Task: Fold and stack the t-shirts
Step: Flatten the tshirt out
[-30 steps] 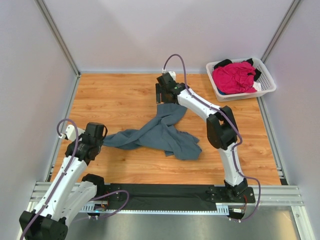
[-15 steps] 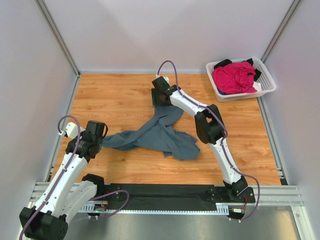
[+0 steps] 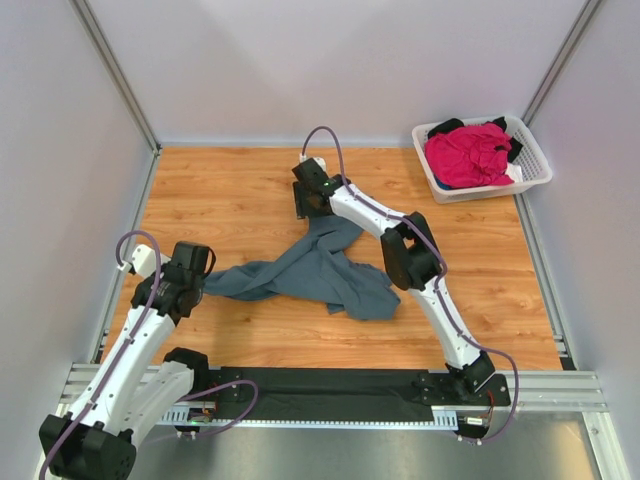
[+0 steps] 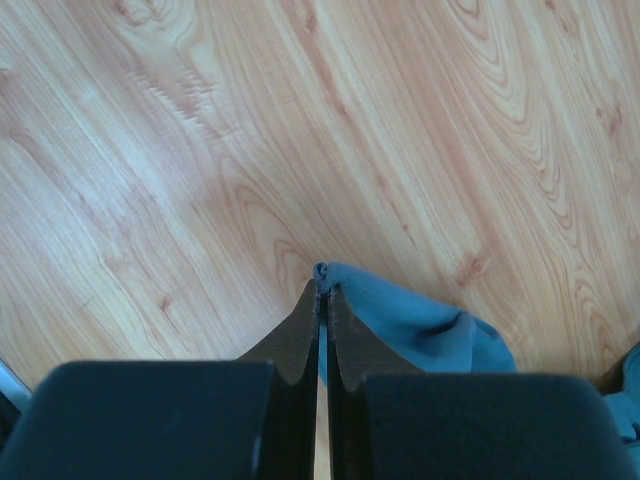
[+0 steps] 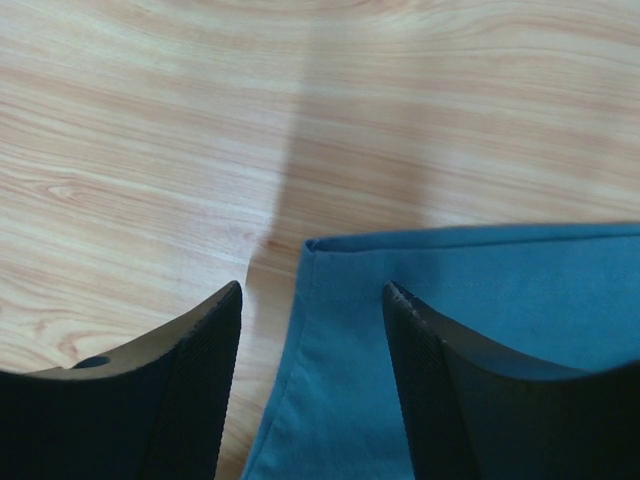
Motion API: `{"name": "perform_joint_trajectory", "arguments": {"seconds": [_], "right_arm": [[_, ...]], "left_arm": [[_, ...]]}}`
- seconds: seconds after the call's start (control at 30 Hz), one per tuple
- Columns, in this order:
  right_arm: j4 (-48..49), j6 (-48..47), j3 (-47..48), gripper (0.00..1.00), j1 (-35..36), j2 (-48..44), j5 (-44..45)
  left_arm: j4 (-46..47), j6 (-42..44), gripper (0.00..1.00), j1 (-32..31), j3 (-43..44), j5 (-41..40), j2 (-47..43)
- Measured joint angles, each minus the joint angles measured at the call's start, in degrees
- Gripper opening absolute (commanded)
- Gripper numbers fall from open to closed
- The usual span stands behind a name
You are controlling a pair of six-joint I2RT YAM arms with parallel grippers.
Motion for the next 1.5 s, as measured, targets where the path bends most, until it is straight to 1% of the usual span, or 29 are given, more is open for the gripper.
{"name": "perform_joint_trajectory", "arguments": {"seconds": [0.17, 0.2, 0.27, 0.3, 0.33, 0.47, 0.53, 0.6, 0.67, 0.77, 0.87, 1.07, 1.2, 1.3, 1.37, 1.47, 1.5], "right_arm": [[-0.2, -0.8, 2.4, 0.47, 0.4, 1.9, 1.0], [-0.3, -1.0, 2.9, 0.38, 0.4, 2.2, 1.1], [-0.4, -1.7, 3.7, 0.23, 0.4, 2.8, 1.9], [-0.4, -2.0, 4.1, 0.06, 0.4, 3.0, 2.4], [-0.5, -2.2, 4.3, 0.00, 0.4, 3.2, 2.8], [-1.0, -3.3, 4.7, 0.00, 0.3, 3.3, 4.7], [-1.2, -4.2, 4.8, 0.00, 0.3, 3.3, 5.6], [-1.2, -5.4, 4.8, 0.01, 0.2, 2.7, 6.8], [-1.2, -6.9, 4.8, 0.00, 0.0, 1.2, 7.8], [-0.8, -10.0, 4.8, 0.00, -0.3, -3.8, 9.7], [1.0, -13.5, 4.8, 0.00, -0.5, -12.7, 11.8], [7.0, -19.2, 5.0, 0.00, -0.6, -32.4, 15.1], [11.3, -24.2, 5.0, 0.00, 0.7, -43.6, 18.1], [13.9, -29.0, 5.0, 0.00, 3.2, -48.6, 21.1], [15.9, -33.1, 5.1, 0.00, 6.1, -50.8, 23.8], [19.6, -41.8, 5.0, 0.00, 12.4, -52.5, 28.7], [21.4, -45.7, 5.0, 0.00, 15.4, -52.7, 30.9]], "left_arm": [[0.0, 0.2, 0.00, 0.5, -0.2, 0.0, -0.5], [0.0, 0.3, 0.00, 0.6, -0.3, 0.0, -0.7], [0.0, 0.5, 0.00, 0.8, -0.4, 0.0, -0.9], [0.1, 0.7, 0.00, 1.0, -0.4, 0.0, -1.0], [0.1, 0.9, 0.00, 1.1, -0.4, 0.0, -0.9], [1.3, 3.5, 0.00, 2.3, -0.4, 0.0, -0.3], [2.5, 6.0, 0.00, 4.1, 0.3, 0.6, 0.8], [4.3, 8.9, 0.00, 6.4, 1.9, 1.9, 2.5], [6.0, 12.7, 0.00, 8.9, 5.7, 3.5, 5.2], [8.3, 18.8, 0.00, 10.1, 13.7, 4.5, 9.2], [9.9, 25.1, 0.00, 10.3, 23.4, 5.2, 11.6], [10.3, 37.7, 0.00, 10.3, 41.6, 7.4, 11.7], [9.0, 45.1, 0.00, 10.3, 54.1, 8.6, 11.9], [6.6, 49.4, 0.00, 10.3, 63.9, 9.9, 12.4], [5.5, 51.3, 0.00, 10.3, 68.7, 11.0, 12.5], [2.8, 54.2, 0.00, 10.3, 75.3, 12.2, 12.0], [1.9, 54.7, 0.00, 10.3, 77.1, 12.3, 12.0]]}}
